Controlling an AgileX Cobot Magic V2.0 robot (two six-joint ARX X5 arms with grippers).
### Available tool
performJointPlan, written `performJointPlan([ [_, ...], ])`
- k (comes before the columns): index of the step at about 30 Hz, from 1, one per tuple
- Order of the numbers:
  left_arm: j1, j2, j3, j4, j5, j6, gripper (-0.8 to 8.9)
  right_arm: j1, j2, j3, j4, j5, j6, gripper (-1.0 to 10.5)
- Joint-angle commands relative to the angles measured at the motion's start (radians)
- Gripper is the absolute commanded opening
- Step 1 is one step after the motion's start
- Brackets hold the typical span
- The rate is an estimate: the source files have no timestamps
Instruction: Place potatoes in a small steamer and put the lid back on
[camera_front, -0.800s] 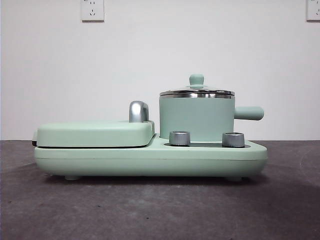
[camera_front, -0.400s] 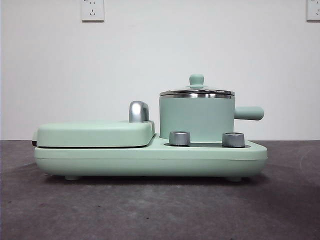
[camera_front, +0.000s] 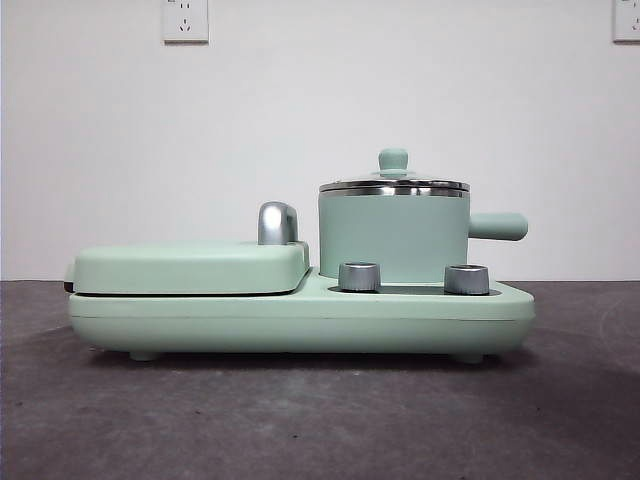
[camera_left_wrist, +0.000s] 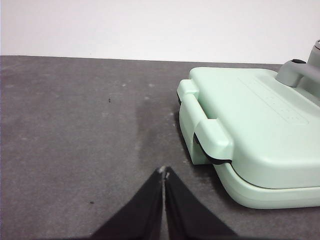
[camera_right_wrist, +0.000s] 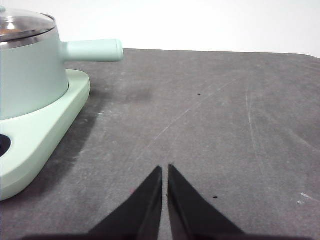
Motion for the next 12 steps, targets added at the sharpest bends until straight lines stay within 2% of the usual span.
performJointPlan([
  [1, 0.001, 0.0, -0.017, 0.011, 0.001, 0.007, 0.05, 0.001, -0.001, -0.005, 0.006, 0.0, -0.003, 0.2],
  [12, 0.001, 0.0, -0.017, 0.011, 0.001, 0.007, 0.05, 0.001, -0.001, -0.005, 0.006, 0.0, -0.003, 0.2],
])
